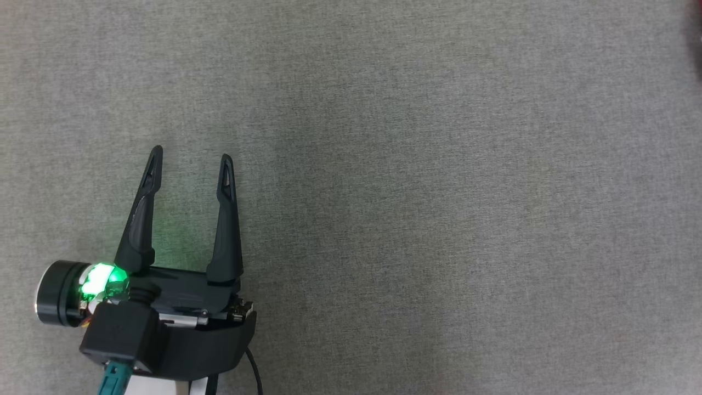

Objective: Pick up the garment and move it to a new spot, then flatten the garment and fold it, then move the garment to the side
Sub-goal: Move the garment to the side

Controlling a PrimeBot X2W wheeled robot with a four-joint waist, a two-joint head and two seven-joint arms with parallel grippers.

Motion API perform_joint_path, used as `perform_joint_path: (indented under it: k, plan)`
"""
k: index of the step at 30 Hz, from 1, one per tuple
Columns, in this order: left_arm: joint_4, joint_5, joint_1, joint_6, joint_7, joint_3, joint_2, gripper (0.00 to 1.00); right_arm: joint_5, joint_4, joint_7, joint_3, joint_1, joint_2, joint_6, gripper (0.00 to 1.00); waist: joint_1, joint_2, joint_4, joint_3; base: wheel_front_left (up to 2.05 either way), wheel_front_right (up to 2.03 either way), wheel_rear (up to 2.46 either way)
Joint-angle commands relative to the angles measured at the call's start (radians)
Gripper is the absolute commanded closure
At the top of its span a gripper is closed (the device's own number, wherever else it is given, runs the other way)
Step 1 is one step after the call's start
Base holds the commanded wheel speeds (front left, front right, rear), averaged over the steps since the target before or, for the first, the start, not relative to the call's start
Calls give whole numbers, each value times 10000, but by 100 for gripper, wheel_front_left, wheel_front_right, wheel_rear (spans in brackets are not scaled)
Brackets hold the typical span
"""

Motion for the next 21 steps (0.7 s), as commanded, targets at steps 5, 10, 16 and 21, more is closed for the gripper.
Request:
perform_joint_path:
  k: [5,10,16,21]
  plan:
    - [-26,11,-16,78,-32,-40,6,0,-301,293,215,-64,-95,-45,-26,11,-1,-1,81,-134,0,0,0]
    - [149,-93,203,185,-32,74,3,0,-672,436,-10,-328,7,63,-26,0,-1,-1,33,-592,0,0,0]
    - [569,-288,721,220,-32,317,-3,0,-773,-99,-610,-559,295,818,-26,0,-1,-1,-125,-1752,0,0,0]
    - [1002,-469,1329,220,-32,492,-6,0,-586,-1090,-909,-745,1113,1561,-26,0,-1,-1,-63,-2944,0,0,0]
